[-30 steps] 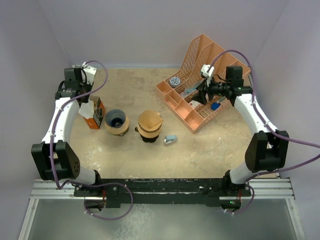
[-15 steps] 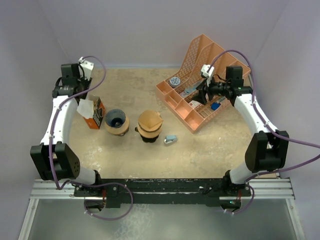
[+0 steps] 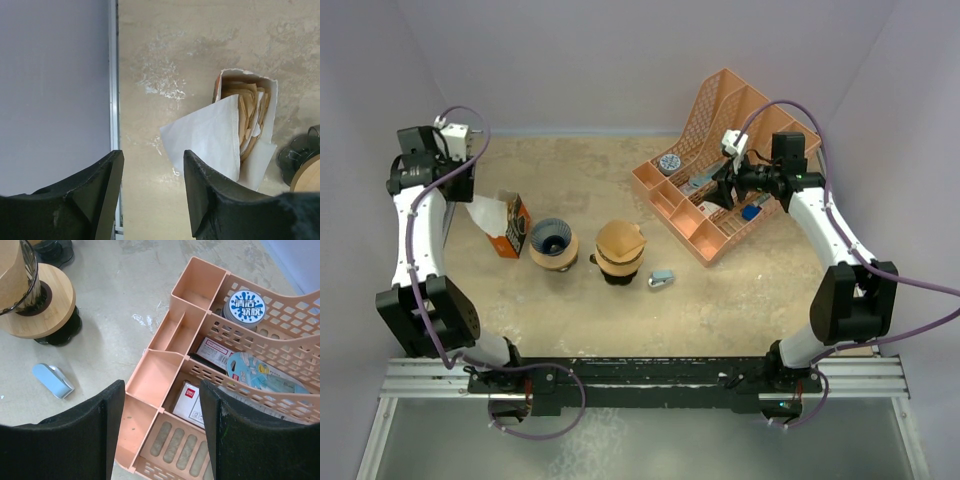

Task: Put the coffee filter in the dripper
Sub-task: Pick up the coffee filter from the coffee filter holder.

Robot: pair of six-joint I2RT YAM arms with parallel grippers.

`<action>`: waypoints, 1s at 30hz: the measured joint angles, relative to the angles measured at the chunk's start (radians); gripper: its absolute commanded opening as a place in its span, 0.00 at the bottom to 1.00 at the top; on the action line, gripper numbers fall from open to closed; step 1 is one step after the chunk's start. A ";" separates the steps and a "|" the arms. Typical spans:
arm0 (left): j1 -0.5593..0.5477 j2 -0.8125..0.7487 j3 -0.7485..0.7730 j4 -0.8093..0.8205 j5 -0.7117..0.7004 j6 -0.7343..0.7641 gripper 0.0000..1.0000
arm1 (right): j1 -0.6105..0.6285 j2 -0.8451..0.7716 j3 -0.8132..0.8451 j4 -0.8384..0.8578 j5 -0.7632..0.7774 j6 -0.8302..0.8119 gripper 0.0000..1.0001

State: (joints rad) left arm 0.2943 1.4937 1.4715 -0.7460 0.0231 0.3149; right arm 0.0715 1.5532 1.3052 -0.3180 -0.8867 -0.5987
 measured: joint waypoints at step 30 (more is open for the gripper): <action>0.143 0.159 0.065 -0.134 0.424 -0.087 0.00 | 0.000 0.035 0.003 -0.030 -0.023 -0.014 0.64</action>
State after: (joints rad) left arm 0.4374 1.6524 1.5364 -0.8795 0.4473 0.2276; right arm 0.0715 1.5883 1.3087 -0.3477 -0.9092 -0.6128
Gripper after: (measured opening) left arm 0.010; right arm 0.638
